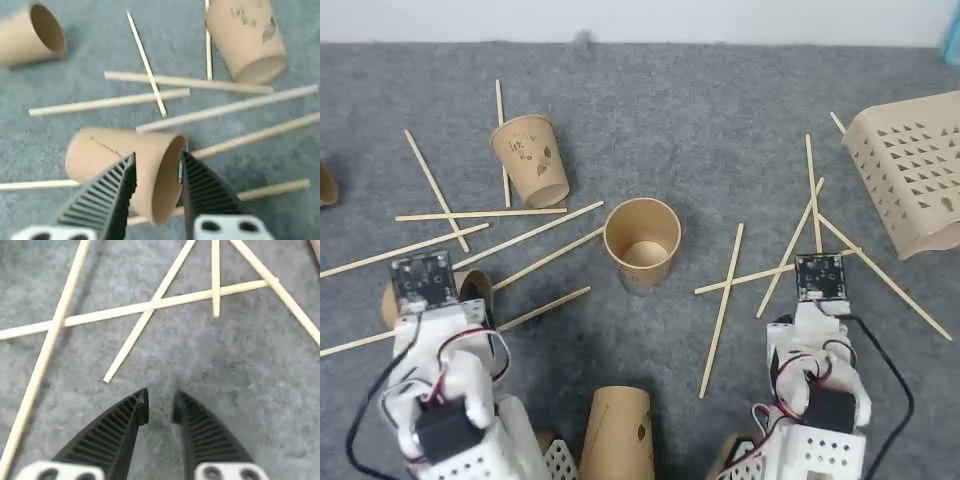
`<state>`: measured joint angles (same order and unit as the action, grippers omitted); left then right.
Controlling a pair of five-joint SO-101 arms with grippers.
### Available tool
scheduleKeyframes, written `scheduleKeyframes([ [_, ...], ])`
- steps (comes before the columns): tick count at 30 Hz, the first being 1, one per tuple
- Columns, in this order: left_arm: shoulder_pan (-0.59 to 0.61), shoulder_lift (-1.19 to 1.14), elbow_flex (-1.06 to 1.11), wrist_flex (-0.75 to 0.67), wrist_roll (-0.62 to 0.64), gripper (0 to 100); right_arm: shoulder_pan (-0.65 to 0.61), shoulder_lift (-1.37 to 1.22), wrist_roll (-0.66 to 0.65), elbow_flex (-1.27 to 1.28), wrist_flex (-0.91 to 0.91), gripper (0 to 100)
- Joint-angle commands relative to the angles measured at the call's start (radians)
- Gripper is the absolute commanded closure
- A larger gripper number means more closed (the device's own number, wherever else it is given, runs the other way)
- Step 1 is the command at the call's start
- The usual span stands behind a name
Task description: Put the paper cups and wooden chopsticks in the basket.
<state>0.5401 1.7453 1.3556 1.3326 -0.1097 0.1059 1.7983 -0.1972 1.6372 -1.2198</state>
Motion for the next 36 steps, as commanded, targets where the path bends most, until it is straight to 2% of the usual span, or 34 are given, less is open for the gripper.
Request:
scheduleKeyframes([
  [1,0.008,-0.256,-0.157,-0.035,0.009,87,-0.036,0.016,-0.063,-0.081,0.019,77.9],
  [4,0.043,-0.512,-0.318,-0.035,0.015,87,-0.168,0.015,-0.121,-0.13,-0.018,79.4],
  [9,0.124,-0.902,-0.547,-0.037,0.037,87,-0.446,0.013,-0.279,-0.229,-0.081,98.9],
  [11,0.173,-1.034,-0.598,-0.061,0.075,87,-0.533,0.012,-0.342,-0.252,-0.093,98.0],
  [15,0.304,-1.238,-0.645,-0.189,0.21,88,-0.639,0.012,-0.356,-0.292,-0.088,99.1],
  [18,0.388,-1.343,-0.648,-0.247,0.311,93,-0.733,0.004,-0.358,-0.311,-0.091,99.0],
  [21,0.414,-1.435,-0.644,-0.278,0.325,99,-0.851,-0.065,-0.35,-0.322,-0.091,98.7],
  [25,0.417,-1.556,-0.642,-0.322,0.356,99,-0.998,-0.271,-0.305,-0.393,-0.081,98.9],
  [29,0.416,-1.66,-0.622,-0.399,0.404,99,-1.11,-0.515,-0.285,-0.565,-0.105,98.9],
  [33,0.427,-1.694,-0.621,-0.47,0.404,99,-1.221,-0.714,-0.287,-0.829,-0.216,98.7],
  [36,0.423,-1.685,-0.616,-0.473,0.404,99,-1.383,-0.829,-0.275,-1.025,-0.328,98.7],
])
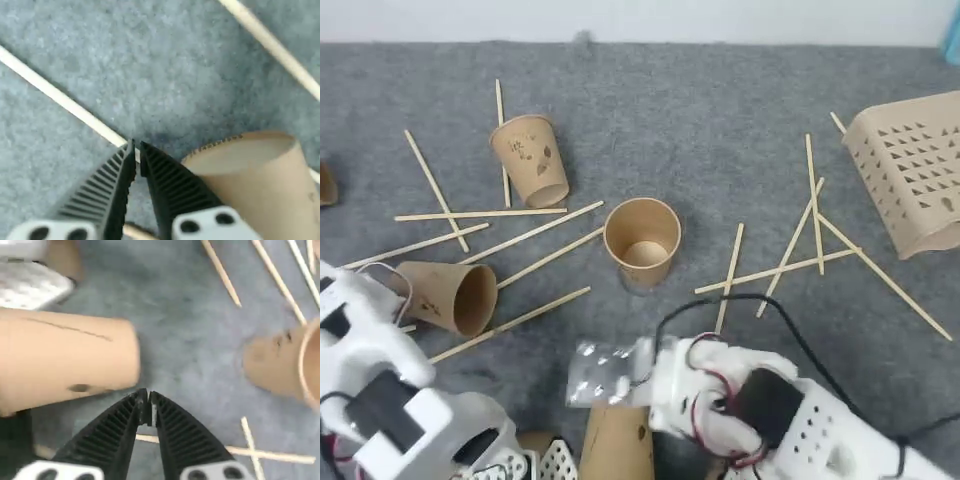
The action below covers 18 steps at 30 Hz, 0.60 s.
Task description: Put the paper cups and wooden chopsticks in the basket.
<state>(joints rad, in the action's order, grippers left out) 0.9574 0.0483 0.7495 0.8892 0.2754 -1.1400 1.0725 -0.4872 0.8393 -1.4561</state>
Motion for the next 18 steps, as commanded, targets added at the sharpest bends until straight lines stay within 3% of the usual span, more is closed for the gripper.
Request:
scheduleKeyframes([
  [1,0.006,0.012,-0.01,-0.031,0.018,99,-0.208,-0.142,0.026,-0.273,-0.12,98.7],
  [5,0.005,0.012,-0.01,-0.032,0.018,99,-0.456,-0.255,0.072,-0.302,-0.177,98.6],
  [9,0.005,0.011,-0.01,-0.048,0.018,99,-0.605,-0.348,0.069,-0.245,-0.163,97.9],
  [18,0.003,0.011,-0.01,-0.052,0.018,99,-0.661,-0.44,0.08,-0.279,-0.134,77.7],
])
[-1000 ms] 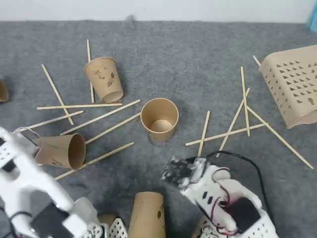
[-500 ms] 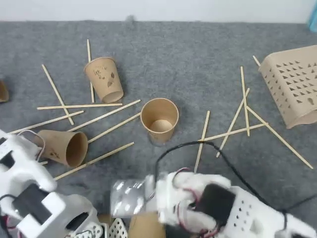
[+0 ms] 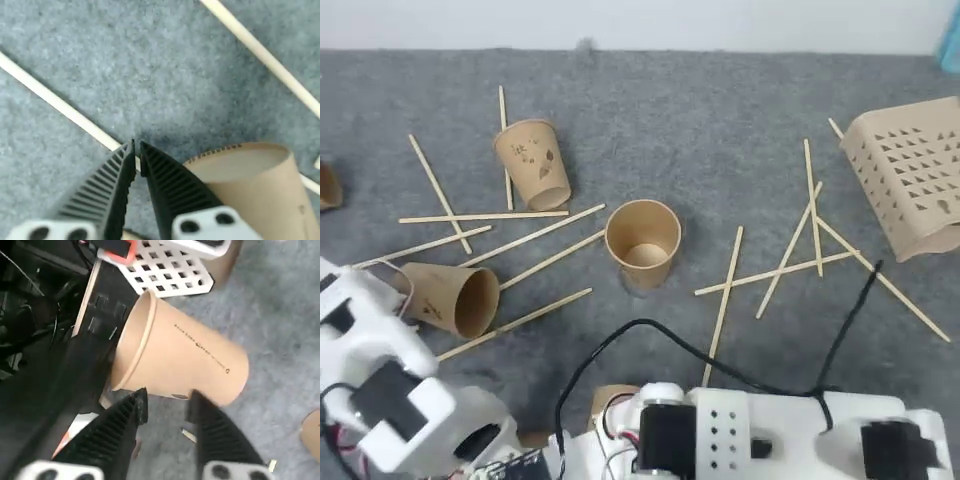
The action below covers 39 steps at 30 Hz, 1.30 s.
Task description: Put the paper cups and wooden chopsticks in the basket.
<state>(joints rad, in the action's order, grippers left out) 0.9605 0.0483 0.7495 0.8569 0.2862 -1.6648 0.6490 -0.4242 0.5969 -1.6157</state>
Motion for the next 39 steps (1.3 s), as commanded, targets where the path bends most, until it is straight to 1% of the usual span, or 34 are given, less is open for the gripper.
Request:
scheduleKeyframes([
  [1,0.0,0.011,-0.01,-0.02,0.008,99,-0.136,-0.016,0.038,-0.037,0.045,76.8],
  [6,-0.015,0.011,-0.01,-0.021,0.008,99,-0.171,-0.027,0.218,-0.035,0.124,74.5],
  [11,-0.025,0.014,-0.01,-0.021,0.008,99,-0.263,-0.027,0.394,-0.035,0.159,72.4],
  [14,-0.025,0.014,-0.01,-0.032,0.008,99,-0.274,-0.027,0.428,-0.032,0.154,72.6],
  [18,-0.026,0.011,-0.01,-0.04,0.008,99,-0.257,-0.028,0.42,0.014,0.17,72.5],
  [20,-0.026,0.011,-0.01,-0.04,0.008,99,-0.211,-0.028,0.382,0.054,0.211,72.7],
  [23,-0.026,0.011,-0.01,-0.04,0.008,99,-0.085,-0.028,0.319,0.086,0.275,72.8],
  [26,-0.026,0.009,-0.01,-0.04,0.008,99,0.059,-0.028,0.318,0.092,0.305,72.9],
  [29,-0.026,0.009,-0.01,-0.04,0.008,99,0.165,-0.028,0.31,0.1,0.294,72.9],
  [33,-0.026,0.009,-0.01,-0.04,0.008,99,0.213,-0.028,0.307,0.167,0.302,72.9],
  [35,-0.026,0.009,-0.01,-0.04,0.008,99,0.232,-0.028,0.282,0.206,0.32,72.9],
  [39,-0.026,0.008,-0.01,-0.04,0.008,99,0.337,-0.028,0.259,0.222,0.337,72.9],
])
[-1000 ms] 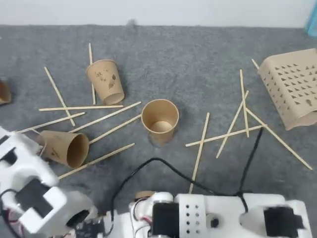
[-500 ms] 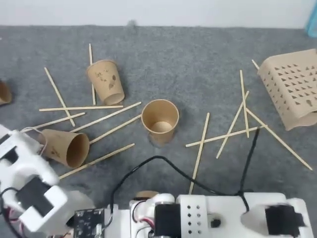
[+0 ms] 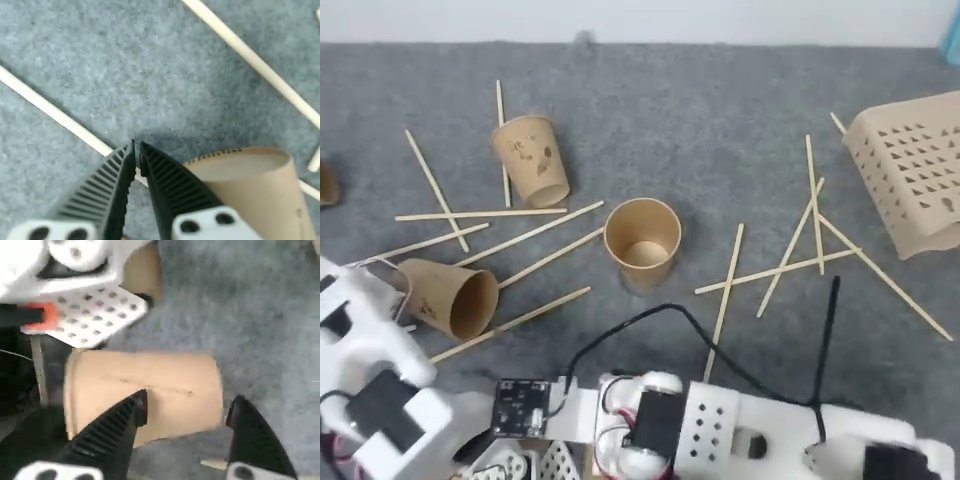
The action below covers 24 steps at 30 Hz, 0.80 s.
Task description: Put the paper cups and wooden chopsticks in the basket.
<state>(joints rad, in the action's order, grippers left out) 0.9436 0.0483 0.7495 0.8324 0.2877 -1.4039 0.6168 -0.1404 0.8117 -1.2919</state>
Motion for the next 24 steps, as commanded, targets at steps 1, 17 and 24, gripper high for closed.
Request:
scheduleKeyframes([
  [1,-0.009,0.008,-0.01,-0.015,0.006,99,0.102,0.004,-0.026,0.008,0.016,72.9],
  [17,-0.008,0.008,-0.01,-0.015,0.006,99,0.458,0.01,-0.153,-0.035,0.088,72.9],
  [24,-0.005,0.006,-0.01,-0.015,0.005,99,0.47,0.018,-0.167,-0.21,-0.101,72.8],
])
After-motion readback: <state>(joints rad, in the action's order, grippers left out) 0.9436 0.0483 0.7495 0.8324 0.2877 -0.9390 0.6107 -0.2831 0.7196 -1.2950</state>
